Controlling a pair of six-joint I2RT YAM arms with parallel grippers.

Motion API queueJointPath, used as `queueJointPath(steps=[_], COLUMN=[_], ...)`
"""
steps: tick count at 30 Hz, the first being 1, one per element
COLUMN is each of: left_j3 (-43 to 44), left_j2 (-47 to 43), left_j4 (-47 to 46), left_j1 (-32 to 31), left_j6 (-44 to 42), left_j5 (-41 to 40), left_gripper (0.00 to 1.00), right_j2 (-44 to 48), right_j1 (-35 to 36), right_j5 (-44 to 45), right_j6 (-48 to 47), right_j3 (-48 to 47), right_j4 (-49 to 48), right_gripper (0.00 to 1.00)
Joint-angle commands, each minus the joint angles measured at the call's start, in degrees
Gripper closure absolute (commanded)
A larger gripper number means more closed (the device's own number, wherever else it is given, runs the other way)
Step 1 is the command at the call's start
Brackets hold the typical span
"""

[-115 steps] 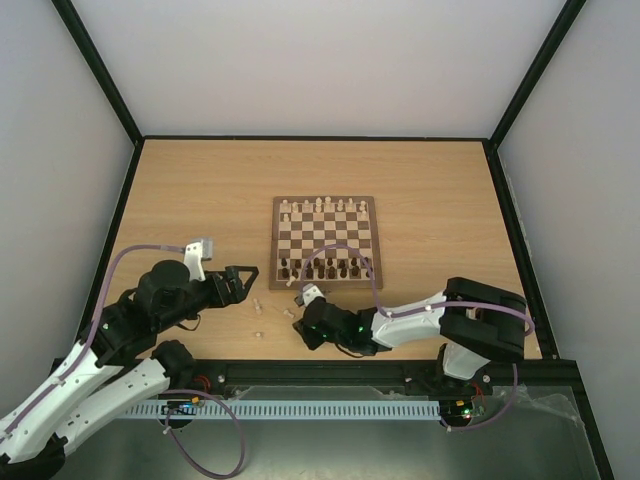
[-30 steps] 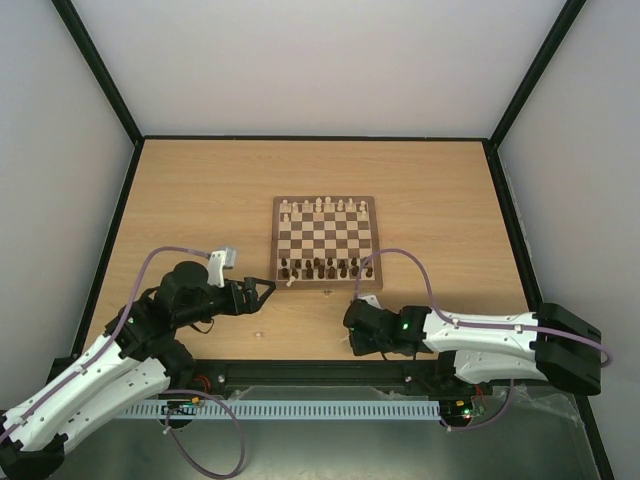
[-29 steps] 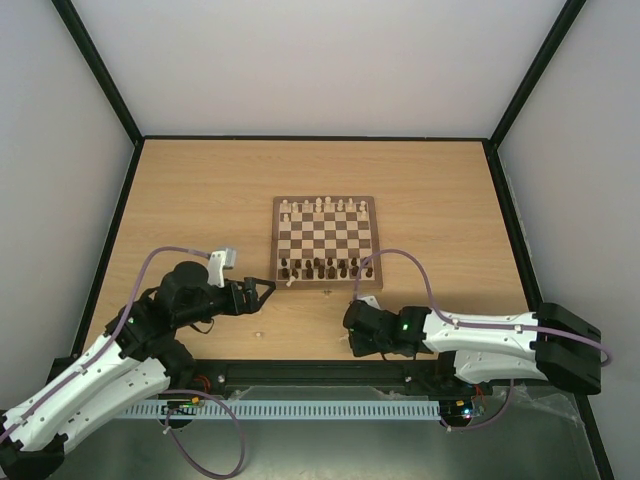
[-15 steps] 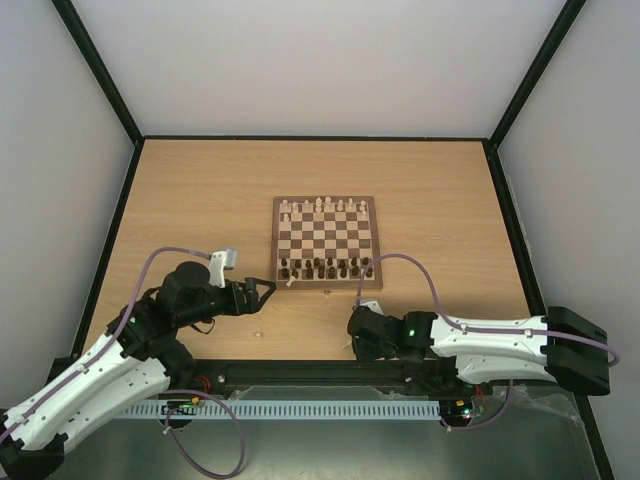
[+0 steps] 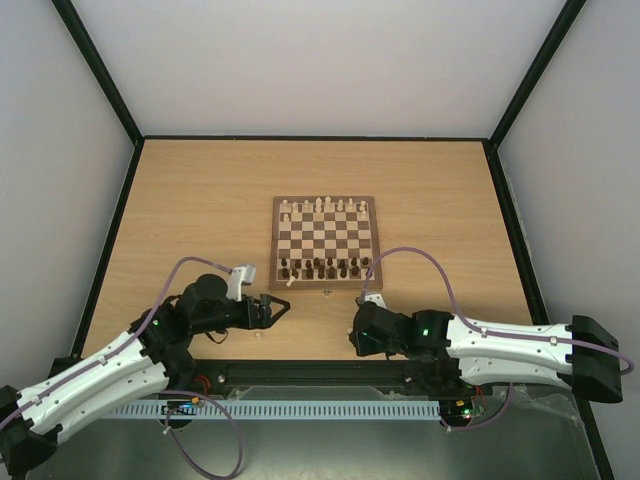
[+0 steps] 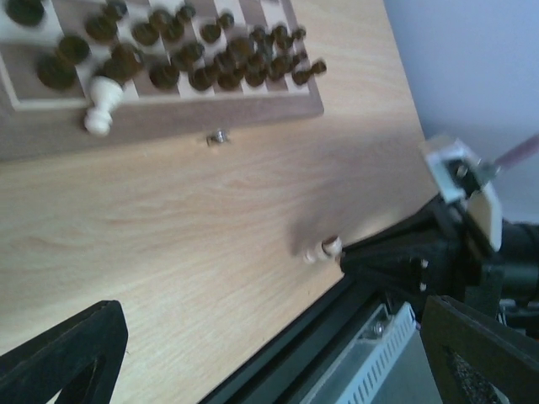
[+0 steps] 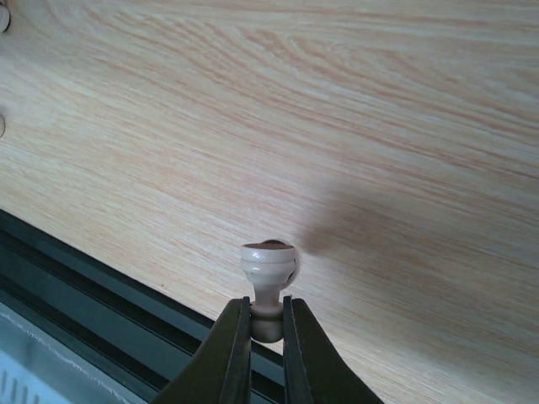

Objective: Set up the chess pieces on the board
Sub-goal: Pick up the chess piece at the center of the board.

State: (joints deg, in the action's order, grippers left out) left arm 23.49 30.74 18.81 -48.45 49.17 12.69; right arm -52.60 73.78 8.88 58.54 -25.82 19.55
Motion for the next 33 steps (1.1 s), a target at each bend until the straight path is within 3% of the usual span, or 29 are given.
queueJointPath(steps=[1,7,19,33], left_j3=[-2.7,-6.5,-16.6,-23.0], left_j2=[1.2,-0.4,-14.8,-17.3], left_j4=[-7.8,-15.2,-36.4,-57.6], left_j1=[-3.7,-6.9,-8.4,-8.6], left_j6=[3.2,5.7,10.4,15.8], left_j5=[0.9,-1.3,-0.1,0.5], left_gripper=[0.02,0.04,0.08,0.17], right_j2=[0.0,1.6,7.9,0.6], right_j1=[-1.3,-3.6,-6.9,-7.0], right_j5=[2.4,2.3,-1.1,-11.7], right_j6=[0.3,-1.7,-5.9,-8.5], right_j3=[-1.3,-4.1,-15.5,-26.8], right_j4=[1.4,0.9,-3.1,-12.8], right_gripper=[0.92,0.92,0.93,0.92])
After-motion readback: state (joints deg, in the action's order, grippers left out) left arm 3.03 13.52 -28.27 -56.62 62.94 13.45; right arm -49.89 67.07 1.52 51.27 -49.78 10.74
